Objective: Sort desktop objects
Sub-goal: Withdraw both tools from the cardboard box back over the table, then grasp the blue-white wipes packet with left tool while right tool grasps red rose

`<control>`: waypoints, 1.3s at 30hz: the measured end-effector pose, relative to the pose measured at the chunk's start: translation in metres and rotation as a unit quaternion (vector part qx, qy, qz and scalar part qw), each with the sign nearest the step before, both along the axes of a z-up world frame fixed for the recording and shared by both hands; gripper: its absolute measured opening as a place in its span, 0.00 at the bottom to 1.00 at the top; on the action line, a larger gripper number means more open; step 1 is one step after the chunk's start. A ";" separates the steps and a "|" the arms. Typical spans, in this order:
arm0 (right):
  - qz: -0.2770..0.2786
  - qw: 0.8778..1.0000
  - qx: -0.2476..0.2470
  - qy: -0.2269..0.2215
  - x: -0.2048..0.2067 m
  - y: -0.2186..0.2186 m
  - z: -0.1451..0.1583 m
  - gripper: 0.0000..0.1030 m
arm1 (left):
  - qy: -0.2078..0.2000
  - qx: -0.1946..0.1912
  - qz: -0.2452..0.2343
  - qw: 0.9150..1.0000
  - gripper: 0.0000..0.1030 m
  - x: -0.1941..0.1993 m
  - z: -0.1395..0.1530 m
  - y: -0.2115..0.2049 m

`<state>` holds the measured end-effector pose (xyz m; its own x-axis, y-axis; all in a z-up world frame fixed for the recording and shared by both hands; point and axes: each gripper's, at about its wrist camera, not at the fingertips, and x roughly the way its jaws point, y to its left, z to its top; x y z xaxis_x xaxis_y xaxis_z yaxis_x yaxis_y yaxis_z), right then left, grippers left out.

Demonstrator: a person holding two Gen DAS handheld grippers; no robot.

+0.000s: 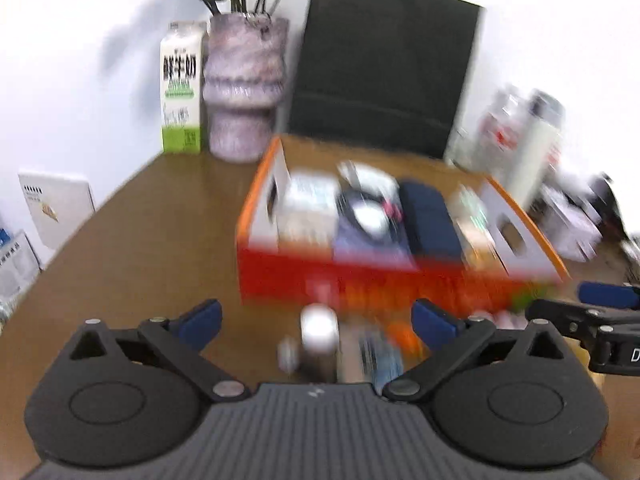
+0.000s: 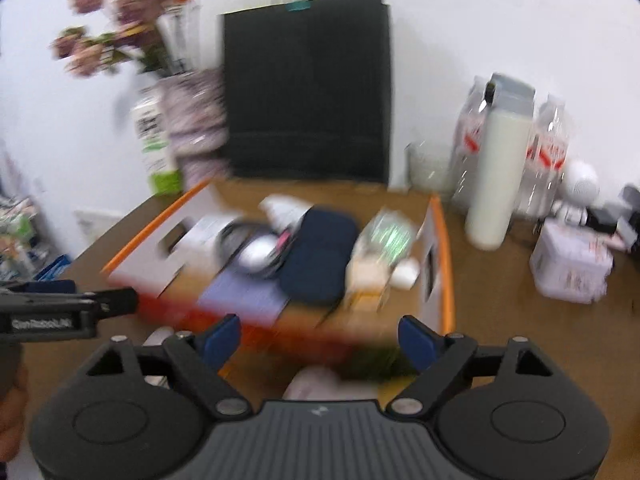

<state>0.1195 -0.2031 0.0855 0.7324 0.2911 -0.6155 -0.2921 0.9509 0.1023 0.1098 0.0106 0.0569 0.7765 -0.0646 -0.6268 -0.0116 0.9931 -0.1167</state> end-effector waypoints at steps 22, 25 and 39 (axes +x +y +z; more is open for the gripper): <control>-0.022 0.998 -0.053 0.008 -0.198 0.016 -0.079 0.96 | -0.009 0.050 -0.042 0.998 1.00 -0.163 -0.058 -0.010; -0.020 0.998 -0.055 -0.001 -0.199 0.018 -0.079 0.96 | -0.010 0.060 -0.042 0.997 1.00 -0.164 -0.059 -0.013; -0.022 0.999 -0.047 0.000 -0.196 0.016 -0.079 0.96 | -0.008 0.075 -0.036 0.997 1.00 -0.163 -0.059 -0.016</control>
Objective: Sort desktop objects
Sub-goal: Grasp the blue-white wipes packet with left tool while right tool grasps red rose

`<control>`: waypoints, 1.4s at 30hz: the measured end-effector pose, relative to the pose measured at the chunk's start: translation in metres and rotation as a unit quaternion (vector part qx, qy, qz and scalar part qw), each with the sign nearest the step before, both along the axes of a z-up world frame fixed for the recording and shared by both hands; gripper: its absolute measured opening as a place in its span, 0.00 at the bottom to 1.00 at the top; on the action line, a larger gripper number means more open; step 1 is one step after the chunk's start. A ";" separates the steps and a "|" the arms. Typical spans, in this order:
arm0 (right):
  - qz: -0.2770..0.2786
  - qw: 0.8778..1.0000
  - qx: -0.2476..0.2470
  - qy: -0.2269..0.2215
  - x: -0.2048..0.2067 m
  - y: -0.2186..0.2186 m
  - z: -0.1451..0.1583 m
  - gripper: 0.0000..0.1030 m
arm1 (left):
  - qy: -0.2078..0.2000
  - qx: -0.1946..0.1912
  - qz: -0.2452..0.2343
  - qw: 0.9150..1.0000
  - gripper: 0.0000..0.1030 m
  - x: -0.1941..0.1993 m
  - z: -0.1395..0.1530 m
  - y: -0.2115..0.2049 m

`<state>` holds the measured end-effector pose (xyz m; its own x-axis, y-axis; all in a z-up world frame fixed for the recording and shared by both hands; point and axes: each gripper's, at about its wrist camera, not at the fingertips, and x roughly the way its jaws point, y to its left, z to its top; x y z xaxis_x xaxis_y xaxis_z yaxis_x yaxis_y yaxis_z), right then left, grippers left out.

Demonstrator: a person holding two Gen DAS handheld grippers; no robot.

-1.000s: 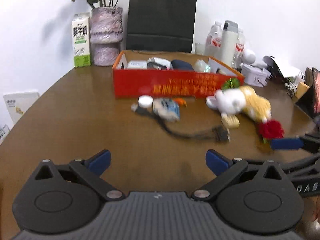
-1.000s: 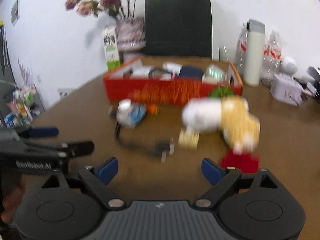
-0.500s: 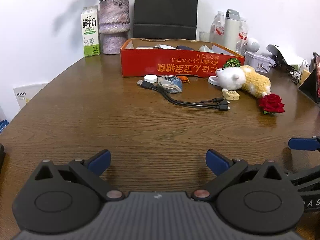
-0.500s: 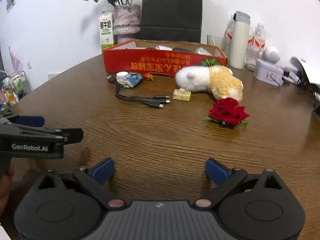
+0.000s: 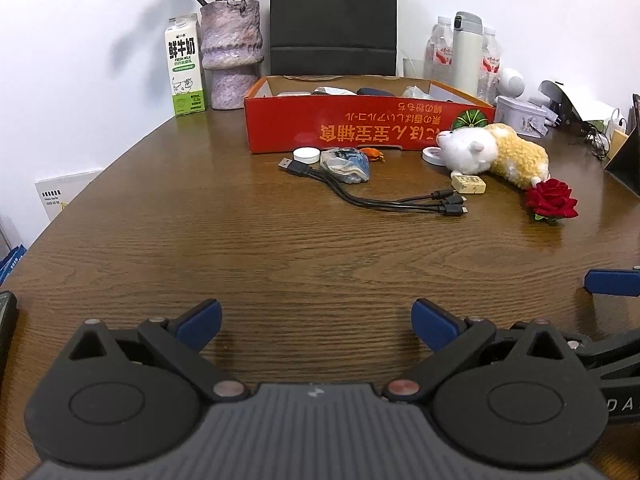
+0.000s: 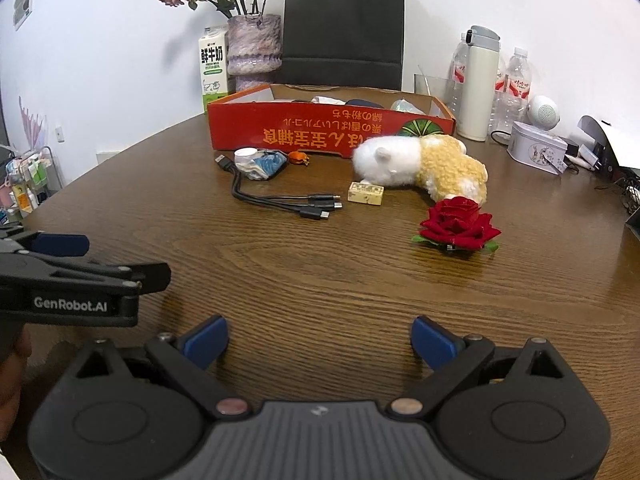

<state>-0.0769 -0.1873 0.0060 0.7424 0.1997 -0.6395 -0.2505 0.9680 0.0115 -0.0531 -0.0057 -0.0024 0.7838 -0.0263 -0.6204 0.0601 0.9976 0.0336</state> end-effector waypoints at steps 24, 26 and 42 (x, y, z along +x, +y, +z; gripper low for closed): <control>-0.024 0.999 0.028 -0.013 0.034 -0.035 0.018 0.92 | -0.019 -0.041 -0.039 0.998 0.87 0.021 0.012 0.000; -0.041 0.999 0.014 -0.017 0.051 -0.044 0.020 0.86 | -0.021 -0.039 -0.054 0.998 0.79 0.037 0.014 -0.007; -0.082 0.996 0.013 -0.014 0.100 -0.065 0.000 0.52 | -0.001 -0.056 -0.028 0.998 0.41 0.169 0.014 -0.024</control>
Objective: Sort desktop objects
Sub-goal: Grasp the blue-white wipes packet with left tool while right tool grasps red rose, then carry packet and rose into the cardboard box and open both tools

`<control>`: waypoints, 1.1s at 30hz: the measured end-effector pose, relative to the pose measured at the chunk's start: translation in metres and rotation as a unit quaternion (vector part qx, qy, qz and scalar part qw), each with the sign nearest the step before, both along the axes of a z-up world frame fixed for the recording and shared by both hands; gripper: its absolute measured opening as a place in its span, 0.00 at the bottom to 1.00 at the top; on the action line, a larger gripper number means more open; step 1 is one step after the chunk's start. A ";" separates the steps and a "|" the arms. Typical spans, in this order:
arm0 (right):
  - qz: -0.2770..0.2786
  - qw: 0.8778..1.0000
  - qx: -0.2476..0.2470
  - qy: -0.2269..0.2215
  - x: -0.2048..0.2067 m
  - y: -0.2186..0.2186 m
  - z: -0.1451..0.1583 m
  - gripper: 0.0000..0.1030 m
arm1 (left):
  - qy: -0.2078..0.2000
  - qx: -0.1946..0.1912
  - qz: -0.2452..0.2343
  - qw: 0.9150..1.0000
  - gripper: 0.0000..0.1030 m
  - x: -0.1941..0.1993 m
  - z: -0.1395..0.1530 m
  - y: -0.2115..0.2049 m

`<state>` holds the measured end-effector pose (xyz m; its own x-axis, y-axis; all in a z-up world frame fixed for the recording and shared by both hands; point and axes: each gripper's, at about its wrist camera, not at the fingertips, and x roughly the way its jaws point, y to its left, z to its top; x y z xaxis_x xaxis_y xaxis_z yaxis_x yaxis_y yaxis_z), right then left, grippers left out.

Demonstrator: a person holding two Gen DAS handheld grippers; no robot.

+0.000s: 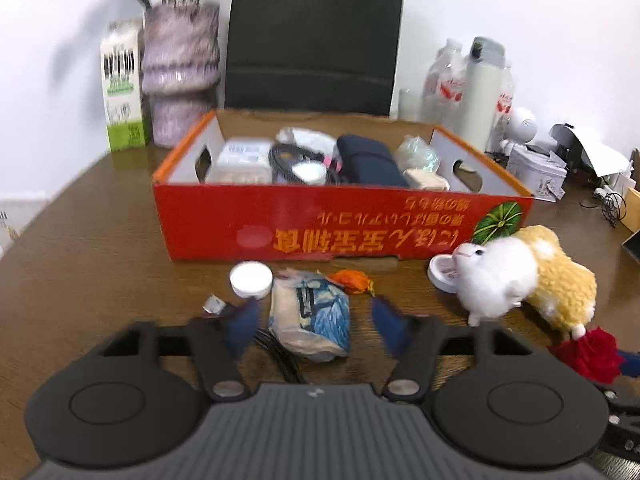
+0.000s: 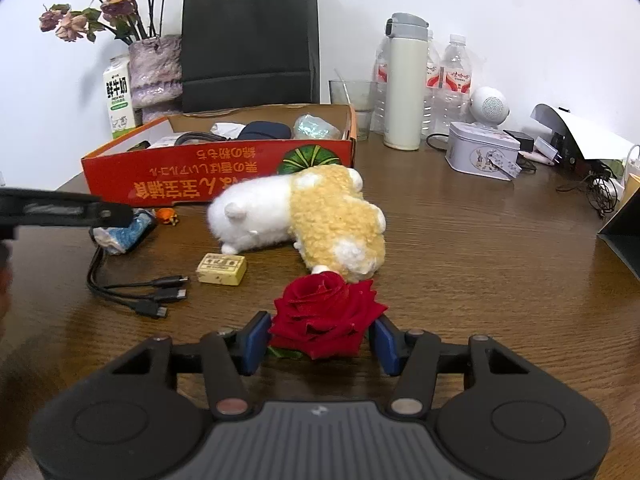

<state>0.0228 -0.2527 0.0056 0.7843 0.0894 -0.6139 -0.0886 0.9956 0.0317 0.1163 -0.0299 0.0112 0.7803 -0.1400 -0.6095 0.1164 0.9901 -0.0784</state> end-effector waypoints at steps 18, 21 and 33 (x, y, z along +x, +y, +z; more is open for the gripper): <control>-0.002 1.000 0.009 -0.003 0.001 -0.003 0.000 0.49 | -0.044 -0.099 0.018 0.994 0.01 -0.113 0.031 0.044; 0.000 1.000 0.019 -0.006 -0.004 -0.005 0.001 0.42 | -0.037 -0.085 0.017 0.996 0.01 -0.143 0.026 0.049; 0.076 0.995 0.047 -0.050 -0.093 0.030 0.028 0.38 | -0.021 -0.064 0.014 0.998 0.01 -0.189 0.014 0.065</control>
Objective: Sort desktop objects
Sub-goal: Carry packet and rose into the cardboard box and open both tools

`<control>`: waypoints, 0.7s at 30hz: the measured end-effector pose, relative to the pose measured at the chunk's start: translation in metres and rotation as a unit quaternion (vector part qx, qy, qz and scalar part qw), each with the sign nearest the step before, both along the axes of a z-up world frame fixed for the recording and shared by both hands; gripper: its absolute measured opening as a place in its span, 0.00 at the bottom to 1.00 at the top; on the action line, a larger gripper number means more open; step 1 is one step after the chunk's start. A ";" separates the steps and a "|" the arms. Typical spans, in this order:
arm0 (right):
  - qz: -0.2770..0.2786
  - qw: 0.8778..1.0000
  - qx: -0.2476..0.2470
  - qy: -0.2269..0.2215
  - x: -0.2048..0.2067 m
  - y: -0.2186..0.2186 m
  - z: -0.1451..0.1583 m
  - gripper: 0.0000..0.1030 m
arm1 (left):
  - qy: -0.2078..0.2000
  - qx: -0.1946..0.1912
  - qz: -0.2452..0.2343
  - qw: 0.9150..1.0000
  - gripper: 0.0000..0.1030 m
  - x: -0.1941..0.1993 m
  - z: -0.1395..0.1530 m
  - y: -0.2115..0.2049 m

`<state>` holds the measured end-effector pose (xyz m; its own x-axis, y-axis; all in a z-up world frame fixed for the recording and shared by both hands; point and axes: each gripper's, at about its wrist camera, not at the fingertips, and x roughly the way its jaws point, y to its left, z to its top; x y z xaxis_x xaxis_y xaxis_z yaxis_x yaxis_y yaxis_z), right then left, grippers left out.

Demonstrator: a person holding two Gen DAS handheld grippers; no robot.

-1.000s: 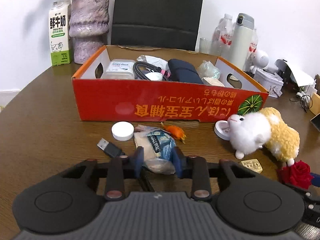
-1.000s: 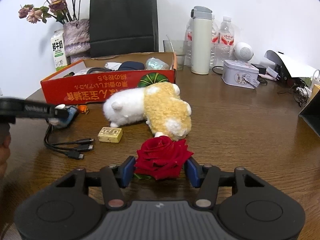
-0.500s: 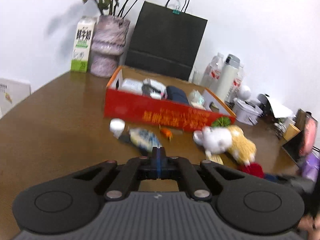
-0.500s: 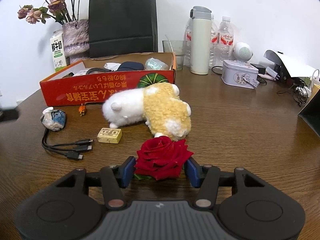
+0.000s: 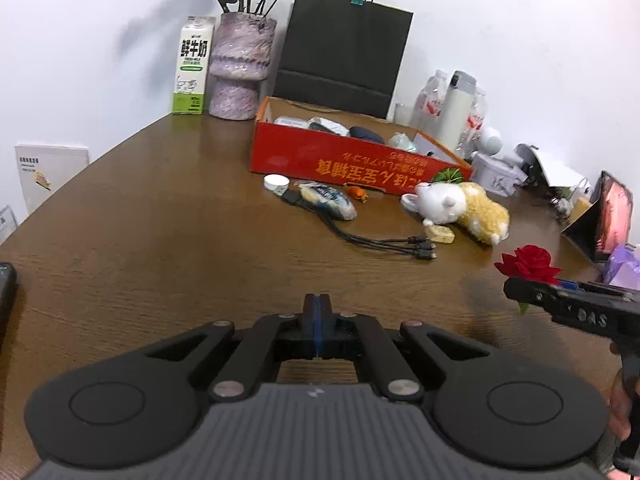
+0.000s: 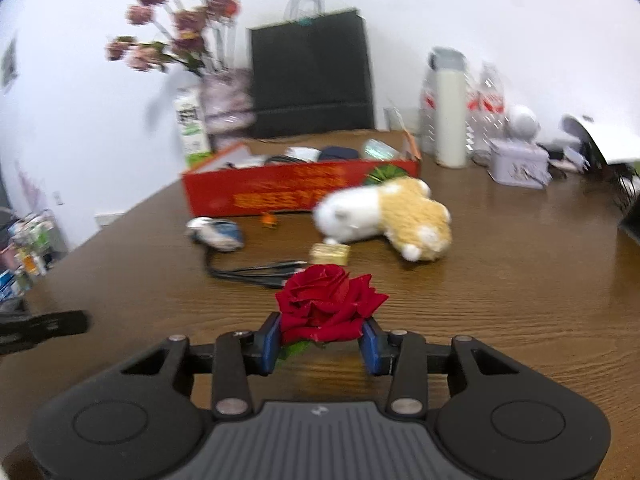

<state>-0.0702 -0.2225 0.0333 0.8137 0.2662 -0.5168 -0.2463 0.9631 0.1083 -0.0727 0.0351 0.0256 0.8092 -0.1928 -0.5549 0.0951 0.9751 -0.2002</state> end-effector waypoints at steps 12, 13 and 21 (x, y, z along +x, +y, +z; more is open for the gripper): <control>0.017 1.000 0.009 -0.015 -0.001 0.002 0.016 0.38 | -0.018 0.074 -0.039 0.996 0.60 0.149 0.000 -0.043; 0.017 1.000 0.010 -0.015 0.000 0.001 0.015 0.38 | -0.006 0.078 -0.037 0.996 0.60 0.164 -0.004 -0.047; 0.002 1.000 0.022 -0.002 0.009 -0.012 0.005 0.38 | 0.013 0.037 -0.046 0.998 0.08 0.169 -0.009 -0.043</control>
